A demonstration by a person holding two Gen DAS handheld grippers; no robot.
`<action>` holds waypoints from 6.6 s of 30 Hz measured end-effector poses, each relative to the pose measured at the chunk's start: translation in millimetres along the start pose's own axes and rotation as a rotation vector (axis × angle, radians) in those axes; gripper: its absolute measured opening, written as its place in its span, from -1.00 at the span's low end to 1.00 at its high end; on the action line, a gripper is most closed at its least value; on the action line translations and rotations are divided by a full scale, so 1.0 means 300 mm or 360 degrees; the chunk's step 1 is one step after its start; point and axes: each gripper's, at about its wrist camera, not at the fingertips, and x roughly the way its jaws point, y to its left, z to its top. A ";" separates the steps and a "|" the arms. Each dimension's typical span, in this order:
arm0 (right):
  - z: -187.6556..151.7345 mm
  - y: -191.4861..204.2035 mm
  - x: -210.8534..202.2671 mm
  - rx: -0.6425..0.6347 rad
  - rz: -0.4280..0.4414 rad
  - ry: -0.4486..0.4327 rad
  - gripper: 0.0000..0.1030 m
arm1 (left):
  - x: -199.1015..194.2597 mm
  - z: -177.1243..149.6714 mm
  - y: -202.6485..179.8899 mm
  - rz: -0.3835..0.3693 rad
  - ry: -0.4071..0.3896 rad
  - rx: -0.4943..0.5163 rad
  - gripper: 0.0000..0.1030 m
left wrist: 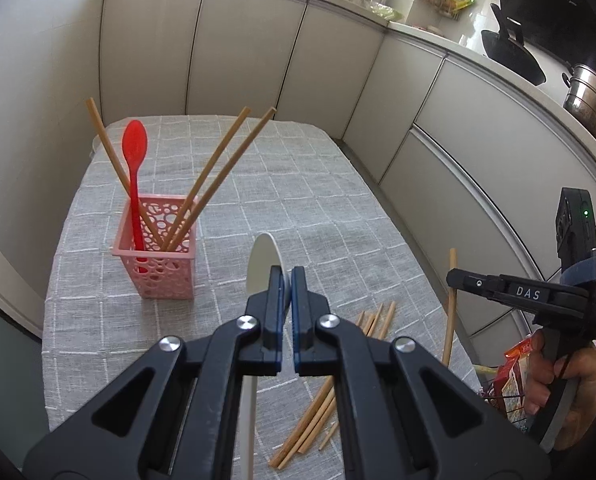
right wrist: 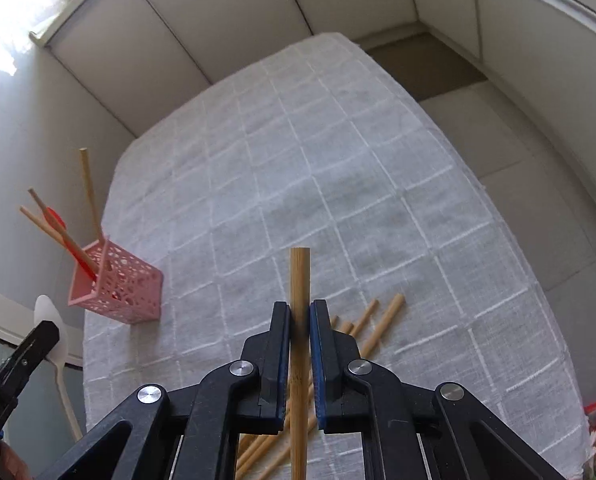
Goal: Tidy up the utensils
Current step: 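Lift the white spoon with the left tool and carry it over the pink holder, then open the left tool to drop the spoon while the right tool drops its chopstick into the holder, then move the left tool to the chopstick pile and grasp one chopstick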
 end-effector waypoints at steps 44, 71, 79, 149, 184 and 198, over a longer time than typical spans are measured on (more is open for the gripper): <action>0.148 0.324 0.132 -0.0181 0.0307 -0.0314 -0.83 | 0.160 0.194 0.324 0.0007 -0.0884 -0.0105 -0.93; 0.151 0.559 -0.056 -0.0302 0.0429 -0.0765 -0.83 | -0.027 0.148 0.404 0.0373 -0.0178 -0.0197 0.12; 0.186 0.745 -0.052 -0.0407 0.0418 -0.1025 -0.83 | -0.015 0.041 0.482 0.0472 0.0180 -0.0350 0.46; -0.037 -0.013 0.092 -0.0027 -0.0391 0.0004 0.95 | 0.226 -0.121 0.087 0.0403 0.0664 -0.0126 0.63; -0.015 -0.365 0.240 0.0299 -0.0322 0.0488 0.95 | 0.714 -0.164 -0.303 -0.0080 0.0976 0.0209 -0.68; -0.019 -0.341 0.311 0.0313 -0.0345 0.0508 0.93 | 0.723 -0.128 -0.255 0.0285 0.0889 0.0221 -0.86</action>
